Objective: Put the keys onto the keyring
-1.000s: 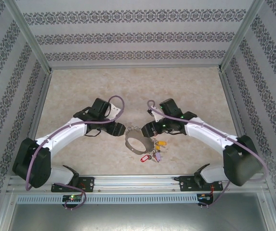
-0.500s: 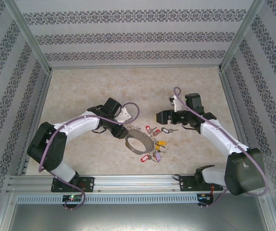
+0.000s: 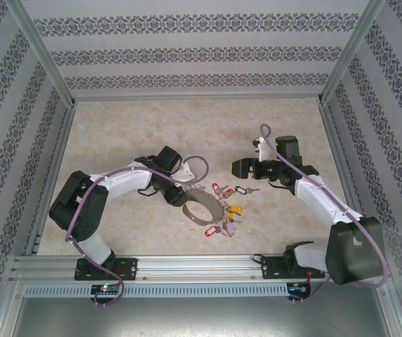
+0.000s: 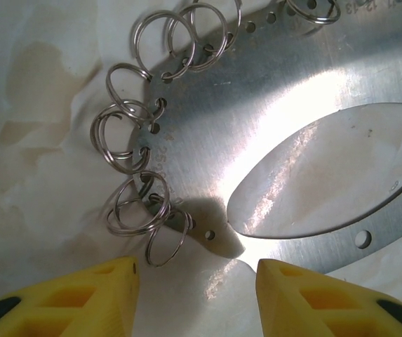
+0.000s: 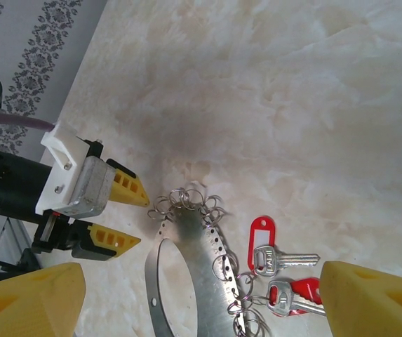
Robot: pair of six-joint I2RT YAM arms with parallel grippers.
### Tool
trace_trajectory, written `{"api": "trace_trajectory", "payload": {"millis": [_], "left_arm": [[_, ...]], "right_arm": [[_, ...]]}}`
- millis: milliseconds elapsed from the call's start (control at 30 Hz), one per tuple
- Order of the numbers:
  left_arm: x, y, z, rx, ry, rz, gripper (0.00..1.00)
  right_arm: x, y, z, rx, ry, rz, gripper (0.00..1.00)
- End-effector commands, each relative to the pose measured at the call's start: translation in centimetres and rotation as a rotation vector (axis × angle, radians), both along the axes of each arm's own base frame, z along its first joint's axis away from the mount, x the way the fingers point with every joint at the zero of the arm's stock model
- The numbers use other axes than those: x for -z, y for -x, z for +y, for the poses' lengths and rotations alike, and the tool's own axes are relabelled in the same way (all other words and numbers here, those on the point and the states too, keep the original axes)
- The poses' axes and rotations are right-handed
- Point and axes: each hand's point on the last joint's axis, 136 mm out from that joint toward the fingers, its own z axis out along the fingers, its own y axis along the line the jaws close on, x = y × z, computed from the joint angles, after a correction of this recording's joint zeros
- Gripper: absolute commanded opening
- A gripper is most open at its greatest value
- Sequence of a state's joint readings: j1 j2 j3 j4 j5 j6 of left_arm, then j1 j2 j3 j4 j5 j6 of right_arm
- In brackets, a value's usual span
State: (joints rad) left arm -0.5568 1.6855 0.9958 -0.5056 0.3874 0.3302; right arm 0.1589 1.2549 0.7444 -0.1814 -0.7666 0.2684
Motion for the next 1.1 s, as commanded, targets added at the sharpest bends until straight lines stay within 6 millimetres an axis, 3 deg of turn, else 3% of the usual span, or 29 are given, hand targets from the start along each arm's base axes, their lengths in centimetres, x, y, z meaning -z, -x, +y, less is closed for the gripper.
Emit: {"api": "trace_trajectory", "payload": {"millis": [0, 267, 567, 833, 933, 1000, 1067], "left_arm": [[0.2, 0.2, -0.7, 0.05, -0.011, 0.009, 0.44], [0.7, 0.1, -1.3, 0.073, -0.033, 0.019, 0.33], [1.6, 0.0, -0.4, 0.082, -0.119, -0.024, 0.31], [1.4, -1.2, -0.4, 0.072, -0.135, -0.088, 0.17], [1.4, -1.0, -0.6, 0.082, -0.128, -0.078, 0.12], [1.2, -0.6, -0.9, 0.087, -0.107, -0.061, 0.02], [0.7, 0.0, -1.3, 0.091, -0.071, -0.04, 0.0]], "right_arm": [[-0.9, 0.1, -0.2, 0.003, -0.027, -0.026, 0.86], [-1.1, -0.2, -0.9, 0.028, -0.026, -0.036, 0.86], [-1.3, -0.5, -1.4, 0.046, -0.034, -0.04, 0.86], [-1.5, -0.7, -1.8, 0.061, -0.043, -0.046, 0.86], [-1.5, -0.8, -2.0, 0.068, -0.043, -0.048, 0.86], [-1.6, -0.8, -2.1, 0.072, -0.043, -0.05, 0.86], [-1.7, -0.8, -2.2, 0.074, -0.043, -0.053, 0.86]]}}
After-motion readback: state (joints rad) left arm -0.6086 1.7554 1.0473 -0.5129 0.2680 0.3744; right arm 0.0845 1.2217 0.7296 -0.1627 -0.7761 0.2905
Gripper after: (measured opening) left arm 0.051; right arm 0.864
